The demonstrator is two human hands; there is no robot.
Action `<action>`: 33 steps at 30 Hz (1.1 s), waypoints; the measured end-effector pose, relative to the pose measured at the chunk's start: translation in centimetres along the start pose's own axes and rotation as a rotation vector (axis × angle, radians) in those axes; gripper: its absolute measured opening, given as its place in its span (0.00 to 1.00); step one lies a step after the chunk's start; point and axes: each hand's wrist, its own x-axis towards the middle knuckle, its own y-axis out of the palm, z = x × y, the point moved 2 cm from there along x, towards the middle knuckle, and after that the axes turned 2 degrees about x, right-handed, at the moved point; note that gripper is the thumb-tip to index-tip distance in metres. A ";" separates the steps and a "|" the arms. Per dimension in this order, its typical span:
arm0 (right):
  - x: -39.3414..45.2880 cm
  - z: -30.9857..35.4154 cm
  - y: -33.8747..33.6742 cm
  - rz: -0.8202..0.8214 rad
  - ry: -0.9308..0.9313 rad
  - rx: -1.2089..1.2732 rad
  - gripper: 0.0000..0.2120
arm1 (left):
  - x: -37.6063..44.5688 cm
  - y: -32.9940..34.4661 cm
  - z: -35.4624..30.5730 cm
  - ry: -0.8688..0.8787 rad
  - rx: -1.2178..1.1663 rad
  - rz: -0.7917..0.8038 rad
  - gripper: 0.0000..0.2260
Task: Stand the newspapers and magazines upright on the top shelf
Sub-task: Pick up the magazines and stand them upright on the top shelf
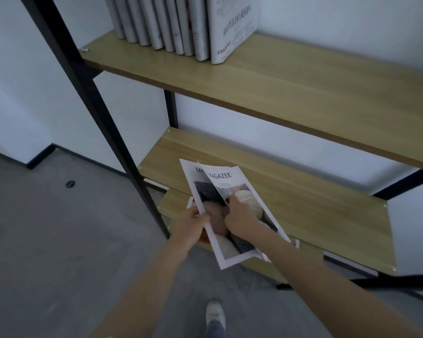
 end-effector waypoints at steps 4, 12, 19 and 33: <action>-5.1 -0.4 -2.3 0.033 -0.103 0.265 0.19 | -4.0 -1.6 -1.1 0.185 0.086 -0.085 0.12; -17.8 0.8 -9.0 -0.142 -0.265 0.487 0.17 | -16.4 -6.7 -4.5 0.602 0.209 -0.328 0.19; -26.7 1.0 -15.6 -0.406 -0.488 0.723 0.16 | -27.4 -9.9 -10.4 0.997 0.184 -0.492 0.23; -30.1 -6.7 -25.4 -0.975 -0.596 0.910 0.17 | -27.3 0.8 -21.8 1.455 0.232 -0.461 0.23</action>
